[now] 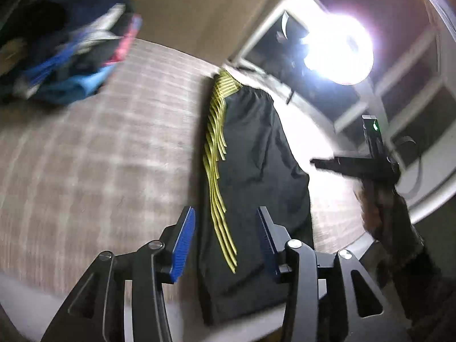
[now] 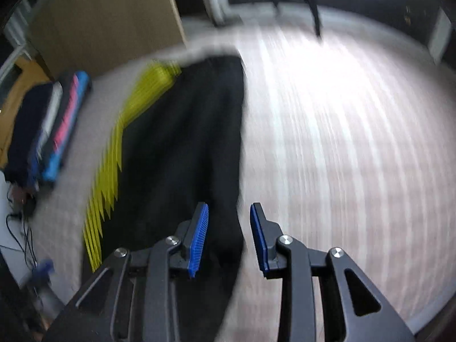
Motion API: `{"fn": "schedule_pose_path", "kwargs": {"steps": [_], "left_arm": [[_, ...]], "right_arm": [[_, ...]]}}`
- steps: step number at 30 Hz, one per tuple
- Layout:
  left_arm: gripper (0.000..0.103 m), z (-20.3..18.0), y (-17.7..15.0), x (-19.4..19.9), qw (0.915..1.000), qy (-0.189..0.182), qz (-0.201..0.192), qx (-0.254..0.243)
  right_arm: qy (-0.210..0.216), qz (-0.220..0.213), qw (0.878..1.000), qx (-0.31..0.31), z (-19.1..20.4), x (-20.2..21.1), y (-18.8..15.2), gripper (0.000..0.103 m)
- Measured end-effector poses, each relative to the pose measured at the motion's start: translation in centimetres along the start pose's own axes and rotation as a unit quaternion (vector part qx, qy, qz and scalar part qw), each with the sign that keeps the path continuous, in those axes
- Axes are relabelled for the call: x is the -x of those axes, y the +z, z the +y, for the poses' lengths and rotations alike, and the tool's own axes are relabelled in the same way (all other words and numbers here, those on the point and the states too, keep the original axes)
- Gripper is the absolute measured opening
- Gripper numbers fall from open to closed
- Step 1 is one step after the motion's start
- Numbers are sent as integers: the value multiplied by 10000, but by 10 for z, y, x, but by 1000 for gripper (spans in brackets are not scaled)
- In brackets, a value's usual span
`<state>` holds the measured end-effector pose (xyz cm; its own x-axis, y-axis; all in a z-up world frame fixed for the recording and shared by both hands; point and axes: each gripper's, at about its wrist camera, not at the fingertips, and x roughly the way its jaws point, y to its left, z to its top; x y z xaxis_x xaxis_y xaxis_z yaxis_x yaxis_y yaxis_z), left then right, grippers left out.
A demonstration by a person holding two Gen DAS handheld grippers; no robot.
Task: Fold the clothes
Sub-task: 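Grasp the pants hem with the right gripper and pull it straight, then release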
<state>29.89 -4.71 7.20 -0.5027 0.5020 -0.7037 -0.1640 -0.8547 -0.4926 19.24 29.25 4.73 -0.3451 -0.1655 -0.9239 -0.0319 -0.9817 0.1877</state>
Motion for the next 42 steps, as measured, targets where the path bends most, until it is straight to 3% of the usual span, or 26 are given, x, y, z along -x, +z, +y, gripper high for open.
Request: {"fn": "schedule_pose_path", "kwargs": {"steps": [6, 12, 15, 16, 17, 20, 22, 24, 27, 31, 34, 37, 39, 42], "left_arm": [[42, 1, 2, -16, 9994, 219, 187, -189], [42, 6, -17, -17, 9988, 260, 414, -84], [45, 10, -28, -18, 9980, 290, 559, -34], [45, 11, -32, -21, 9976, 291, 633, -6], [45, 12, -35, -22, 9972, 286, 690, 19], [42, 9, -43, -22, 9972, 279, 697, -49], [41, 4, -46, -22, 9973, 159, 718, -19], [41, -3, -49, -23, 9970, 279, 703, -170], [37, -6, -51, -19, 9967, 410, 646, -260], [37, -3, -41, -5, 9976, 337, 553, -248], [37, -6, -38, -1, 9974, 327, 527, -363], [37, -10, -40, -5, 9961, 349, 592, -544], [37, -16, -44, -11, 9945, 392, 674, -692], [37, -22, -48, -17, 9922, 514, 756, -851]], "right_arm": [[315, -38, 9993, -215, -3, -2, -23, 30], [572, 325, 9977, -141, 1, -20, -20, 30], [416, 374, 9984, 41, 6, -27, -18, 30], [321, 366, 9987, 126, 8, -28, -17, 23], [276, 345, 9989, 179, 8, -28, -17, 10], [312, 343, 9985, 290, 6, -24, -14, 5], [266, 334, 9986, 324, 0, -21, -12, 5], [417, 309, 9984, 231, -8, -19, -10, 6], [519, 553, 9971, -117, -18, -15, -11, 15], [749, 210, 9968, -203, -19, 23, -44, 16], [850, 379, 9957, -20, -7, 30, -83, 16], [612, 572, 9963, 207, 10, 27, -117, 16], [609, 787, 9949, 167, 16, 18, -132, 16], [555, 728, 9957, 164, 24, 19, -145, 17]]}}
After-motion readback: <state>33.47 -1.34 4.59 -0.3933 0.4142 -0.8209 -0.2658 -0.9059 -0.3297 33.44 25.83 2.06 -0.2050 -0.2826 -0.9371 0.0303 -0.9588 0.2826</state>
